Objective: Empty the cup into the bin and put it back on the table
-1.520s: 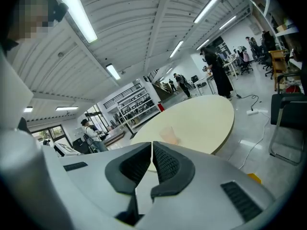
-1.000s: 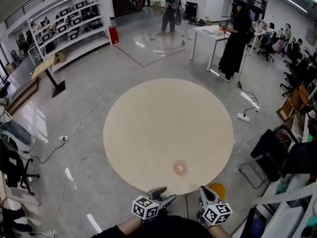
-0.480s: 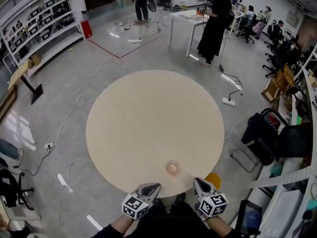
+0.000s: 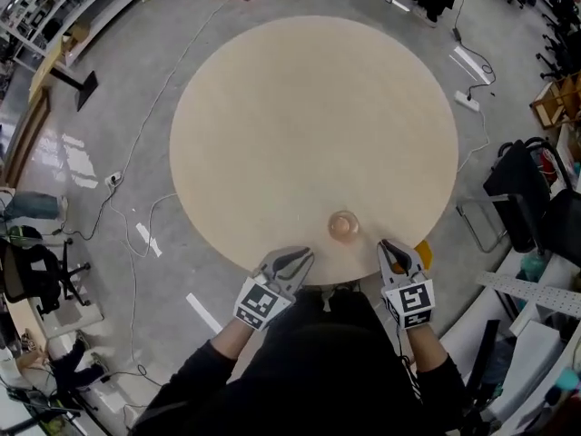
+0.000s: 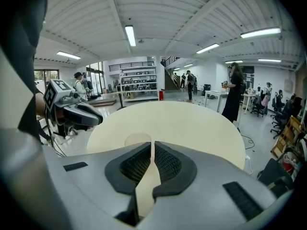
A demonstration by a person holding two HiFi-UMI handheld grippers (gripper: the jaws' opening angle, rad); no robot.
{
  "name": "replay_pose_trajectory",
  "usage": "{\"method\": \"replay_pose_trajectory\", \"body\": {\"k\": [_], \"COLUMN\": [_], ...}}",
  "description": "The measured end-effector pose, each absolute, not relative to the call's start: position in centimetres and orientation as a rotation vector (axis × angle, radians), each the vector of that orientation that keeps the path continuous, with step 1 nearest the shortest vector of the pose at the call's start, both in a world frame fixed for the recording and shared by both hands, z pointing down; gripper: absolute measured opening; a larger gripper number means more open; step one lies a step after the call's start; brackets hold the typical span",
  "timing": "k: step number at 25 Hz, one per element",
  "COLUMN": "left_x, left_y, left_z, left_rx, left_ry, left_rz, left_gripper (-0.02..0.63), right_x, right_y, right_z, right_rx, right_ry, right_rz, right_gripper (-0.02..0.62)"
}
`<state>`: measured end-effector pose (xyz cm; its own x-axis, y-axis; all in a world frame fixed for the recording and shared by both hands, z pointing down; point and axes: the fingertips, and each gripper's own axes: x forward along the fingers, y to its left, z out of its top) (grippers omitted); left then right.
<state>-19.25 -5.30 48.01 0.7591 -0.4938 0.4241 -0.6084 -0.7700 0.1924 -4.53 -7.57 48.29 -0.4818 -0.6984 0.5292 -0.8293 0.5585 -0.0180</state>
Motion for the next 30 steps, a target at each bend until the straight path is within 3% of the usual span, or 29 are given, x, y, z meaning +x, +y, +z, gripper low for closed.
{"method": "replay_pose_trajectory", "body": {"k": [20,23,28,30], "left_x": [-17.8,-17.5,-17.3,-17.2], "left_y": [-9.2,-9.1,-10.0,-10.2], "left_z": [56.9,57.7,58.8,59.4], "left_rx": [2.5,2.532,2.517,2.527], "left_ry": [-0.774,-0.756,-0.736,-0.704], "left_rz": [0.682,0.729,0.717,0.753], "left_gripper": [0.034,0.048,0.049,0.078], "right_x": [-7.3,-7.6,-8.0,-8.3], "right_y": [-9.4,-9.4,-9.8,-10.1], "right_z": [57.9,58.6,59.7,60.0], "right_rx": [0.833,0.812,0.796,0.781], "right_ry": [-2.37,-2.371,-2.364,-2.361], "right_rz": [0.511,0.513,0.516,0.5], "right_gripper": [0.038,0.077,0.077,0.078]}}
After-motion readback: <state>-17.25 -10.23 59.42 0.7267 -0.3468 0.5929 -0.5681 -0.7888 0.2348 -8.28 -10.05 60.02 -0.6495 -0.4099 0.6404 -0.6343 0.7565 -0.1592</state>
